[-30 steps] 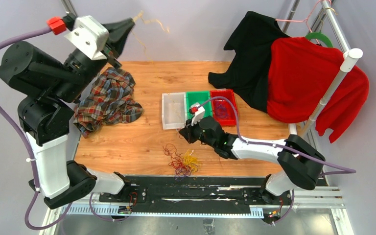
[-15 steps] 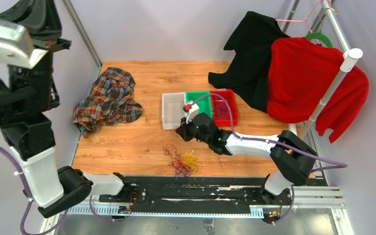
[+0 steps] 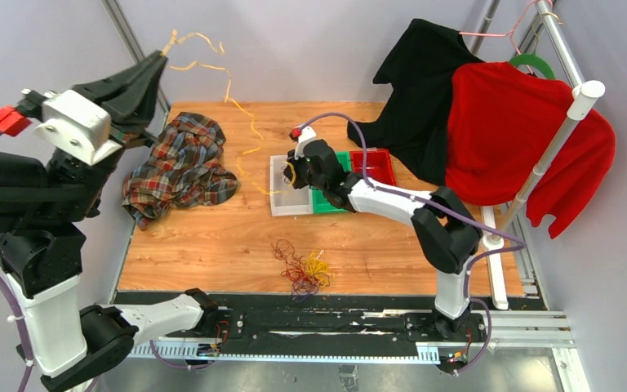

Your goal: Untangle the cables

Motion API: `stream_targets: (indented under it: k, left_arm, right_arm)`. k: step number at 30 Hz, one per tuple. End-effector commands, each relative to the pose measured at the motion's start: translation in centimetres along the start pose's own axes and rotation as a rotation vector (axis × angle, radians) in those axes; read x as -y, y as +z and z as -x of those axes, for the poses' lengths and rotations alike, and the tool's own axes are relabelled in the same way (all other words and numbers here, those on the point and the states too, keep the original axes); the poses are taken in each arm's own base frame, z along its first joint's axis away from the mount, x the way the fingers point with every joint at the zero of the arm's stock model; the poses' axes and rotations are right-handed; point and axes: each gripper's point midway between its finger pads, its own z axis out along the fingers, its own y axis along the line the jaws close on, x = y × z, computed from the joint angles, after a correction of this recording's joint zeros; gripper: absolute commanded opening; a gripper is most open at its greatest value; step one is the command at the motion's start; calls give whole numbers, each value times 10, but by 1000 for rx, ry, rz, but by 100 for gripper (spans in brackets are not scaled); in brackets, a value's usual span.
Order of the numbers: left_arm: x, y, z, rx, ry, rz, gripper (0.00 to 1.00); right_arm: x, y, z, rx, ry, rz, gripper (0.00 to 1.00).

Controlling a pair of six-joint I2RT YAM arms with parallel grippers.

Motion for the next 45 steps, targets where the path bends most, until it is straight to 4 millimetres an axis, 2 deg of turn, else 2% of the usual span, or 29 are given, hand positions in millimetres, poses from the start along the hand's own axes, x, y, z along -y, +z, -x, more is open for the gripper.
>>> stream_targets:
  k: [1,3,6,9,14,17,21,25,28,30,33,37,41,45]
  left_arm:
    - [34,-8,-14,-38,-98,-136,0]
    - [43,-8,-22,-62,-122,-162,0]
    - [56,-7,-35,-91,-138,-202,0]
    - [65,-4,-42,-106,-160,-227,0]
    - [80,4,-55,-133,-203,-267,0]
    - [92,11,-67,-160,-228,-299,1]
    - [112,21,-87,-193,-273,-338,0]
    - [136,36,-113,-237,-326,-381,0]
    - [156,49,-142,-281,-354,-396,0]
    - [167,56,-159,-302,-371,-400,0]
    - [182,66,-181,-332,-396,-406,0]
    - [199,78,-207,-376,-428,-411,0]
    - [213,87,-231,-419,-427,-422,0]
    - [225,86,-256,-466,-391,-439,0]
  right_arm:
    - [16,18,-19,-93,-29,-26,7]
    - [19,23,-21,-113,-31,-37,27]
    - [24,19,-17,-110,-36,-56,59]
    - [26,8,-2,-77,-39,-57,69]
    - [34,-25,35,11,-21,-73,72]
    - [48,-50,50,65,0,-110,74]
    - [78,-86,59,113,48,-205,75]
    - [121,-134,57,177,123,-357,75]
    - [150,-172,51,226,178,-464,75]
    - [163,-197,47,259,198,-525,75]
    - [178,-224,40,288,222,-595,75]
    - [186,-243,33,308,233,-628,75]
    - [188,-247,28,306,229,-634,75]
    - [190,-248,24,296,226,-636,75]
